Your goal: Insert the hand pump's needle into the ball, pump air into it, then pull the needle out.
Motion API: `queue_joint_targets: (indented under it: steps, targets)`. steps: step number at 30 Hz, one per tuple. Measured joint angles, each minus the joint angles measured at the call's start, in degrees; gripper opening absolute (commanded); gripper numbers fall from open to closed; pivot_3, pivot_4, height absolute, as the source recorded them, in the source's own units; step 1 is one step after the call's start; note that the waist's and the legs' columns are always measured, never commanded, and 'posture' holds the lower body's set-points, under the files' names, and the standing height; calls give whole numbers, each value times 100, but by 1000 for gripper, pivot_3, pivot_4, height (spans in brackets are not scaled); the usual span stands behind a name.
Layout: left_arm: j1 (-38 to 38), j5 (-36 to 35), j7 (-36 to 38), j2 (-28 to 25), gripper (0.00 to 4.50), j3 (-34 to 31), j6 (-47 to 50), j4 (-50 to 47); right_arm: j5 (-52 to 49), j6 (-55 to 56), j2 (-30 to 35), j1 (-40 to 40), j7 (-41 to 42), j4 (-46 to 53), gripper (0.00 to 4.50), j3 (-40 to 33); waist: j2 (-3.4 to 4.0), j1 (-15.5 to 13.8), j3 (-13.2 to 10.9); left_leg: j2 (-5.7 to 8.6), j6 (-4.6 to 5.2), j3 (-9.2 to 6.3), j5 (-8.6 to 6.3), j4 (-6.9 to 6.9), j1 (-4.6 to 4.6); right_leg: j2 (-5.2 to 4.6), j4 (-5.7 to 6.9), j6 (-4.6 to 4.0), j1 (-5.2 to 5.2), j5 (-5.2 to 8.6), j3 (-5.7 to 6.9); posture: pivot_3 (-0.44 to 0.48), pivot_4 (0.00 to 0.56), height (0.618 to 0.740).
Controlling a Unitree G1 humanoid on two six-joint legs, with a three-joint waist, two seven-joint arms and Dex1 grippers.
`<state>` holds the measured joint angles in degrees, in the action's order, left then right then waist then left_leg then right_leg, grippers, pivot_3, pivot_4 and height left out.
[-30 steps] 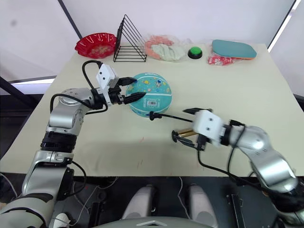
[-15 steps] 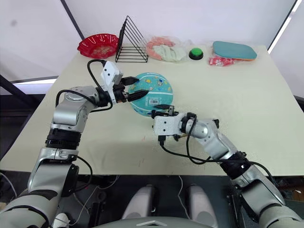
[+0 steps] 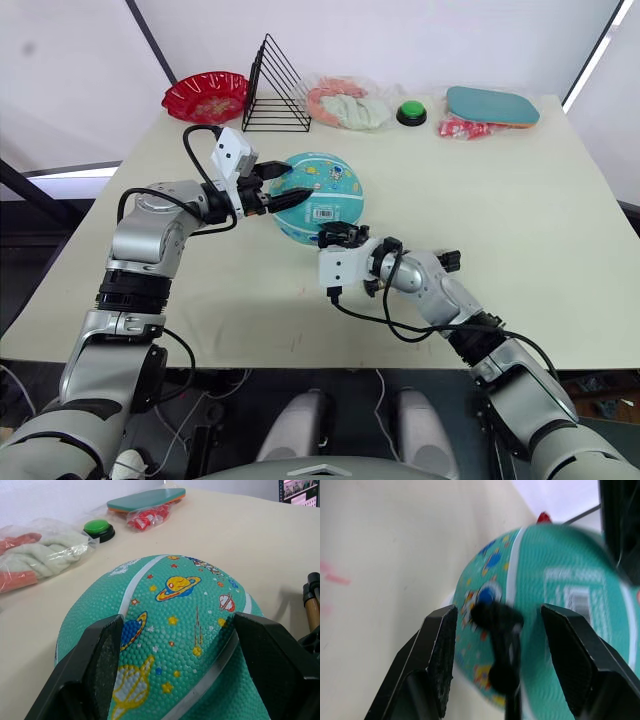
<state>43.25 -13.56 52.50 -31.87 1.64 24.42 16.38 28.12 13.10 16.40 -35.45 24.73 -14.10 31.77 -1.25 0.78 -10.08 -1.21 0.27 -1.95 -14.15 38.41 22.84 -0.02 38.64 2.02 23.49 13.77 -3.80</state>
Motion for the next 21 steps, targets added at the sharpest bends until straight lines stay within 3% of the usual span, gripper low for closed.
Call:
queue_joint_targets:
  steps: [3, 7, 8, 9, 10, 21]
  targets:
    - [-16, -2, 1, -6, 3686, -16, 2, -4, 78, 108, -55, -1, -49, -121, 2752, 0, 0, 4, 0, 1, 0, 4, 0, 0, 0, -1, -1, 0, 0, 0, -3, 0, 150, 740]
    - [-28, -1, 13, -19, 3686, -30, 4, -4, 109, 138, -100, -1, -76, -195, 1723, 0, 0, 9, 0, 1, 0, 2, 0, 0, -3, 0, 3, 0, 0, 0, -3, 0, 150, 740]
    - [-29, -1, 17, -20, 3686, -31, 4, -4, 117, 140, -105, -1, -82, -210, 1137, 0, 0, 9, 0, 1, -1, 2, 1, 0, -3, 0, 4, 0, 0, 0, -3, 0, 150, 740]
    - [-30, -1, 22, -21, 3686, -34, 4, -4, 146, 142, -105, -1, -101, -254, 1049, 0, 0, 9, 0, 1, -2, 2, 1, 0, -3, 0, 6, 0, 1, 0, -3, 0, 150, 740]
    - [-47, 0, 26, -46, 3686, -49, 4, -3, 220, 213, -100, -19, -204, -255, 474, -15, 0, 15, 0, 1, -2, 4, 2, 0, -5, 0, 8, 0, 1, 0, -5, 0, 150, 740]
    - [-37, -20, 179, -46, 3686, -110, -138, 35, 339, 286, 14, -68, -120, -165, 415, -35, 0, 28, 0, 1, -21, 2, 13, -3, 0, 2, 15, 0, 9, 1, -6, 0, 150, 740]
